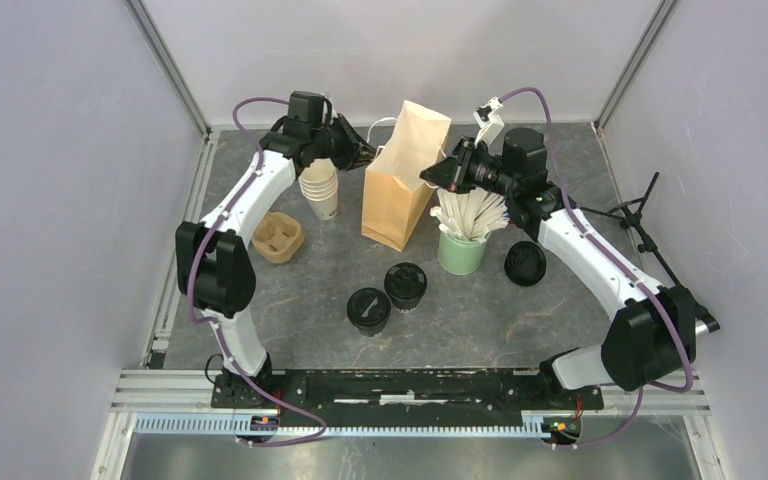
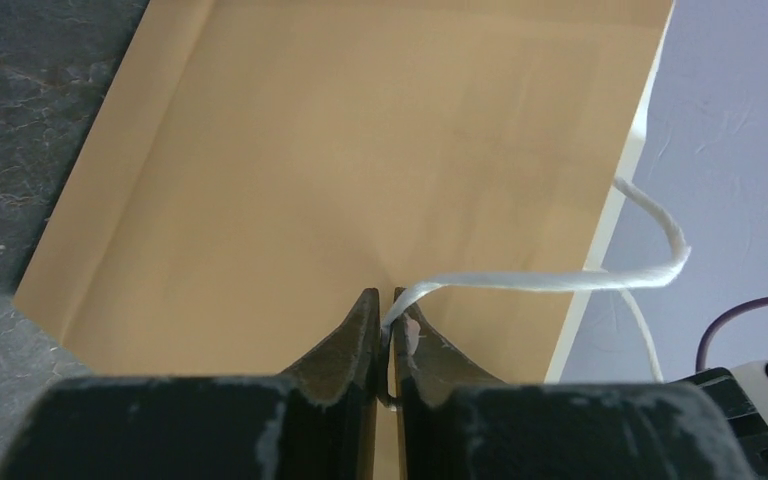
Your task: Pack the takeout coffee
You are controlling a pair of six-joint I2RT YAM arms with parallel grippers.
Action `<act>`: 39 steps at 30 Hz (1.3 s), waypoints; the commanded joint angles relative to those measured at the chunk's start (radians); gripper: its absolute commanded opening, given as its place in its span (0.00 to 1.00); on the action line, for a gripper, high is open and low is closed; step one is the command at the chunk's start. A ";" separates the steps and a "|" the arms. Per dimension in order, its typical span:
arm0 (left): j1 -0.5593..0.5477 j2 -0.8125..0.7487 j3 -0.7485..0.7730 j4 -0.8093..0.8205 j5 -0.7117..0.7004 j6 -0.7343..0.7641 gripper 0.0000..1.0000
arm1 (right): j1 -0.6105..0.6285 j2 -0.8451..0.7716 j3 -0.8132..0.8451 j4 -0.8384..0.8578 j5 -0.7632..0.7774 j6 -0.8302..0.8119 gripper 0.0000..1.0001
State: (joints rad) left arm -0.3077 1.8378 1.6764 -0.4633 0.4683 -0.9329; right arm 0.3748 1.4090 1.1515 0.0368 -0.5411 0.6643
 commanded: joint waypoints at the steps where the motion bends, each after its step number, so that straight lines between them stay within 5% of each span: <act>1: -0.013 -0.007 0.045 -0.043 -0.028 0.054 0.19 | -0.004 -0.018 0.018 0.011 0.009 -0.021 0.07; 8: -0.011 -0.051 0.113 -0.073 -0.055 0.081 0.37 | -0.004 -0.019 0.056 0.001 0.006 0.012 0.22; 18: -0.003 -0.074 0.160 -0.158 -0.154 0.161 0.49 | -0.004 -0.062 0.109 -0.119 0.070 0.012 0.38; 39: 0.024 -0.176 0.203 -0.208 -0.148 0.220 0.73 | -0.019 -0.118 0.121 -0.117 0.092 0.002 0.48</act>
State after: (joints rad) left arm -0.2939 1.7176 1.8347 -0.6579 0.3370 -0.7780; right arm 0.3580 1.3338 1.2140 -0.1207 -0.4507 0.6609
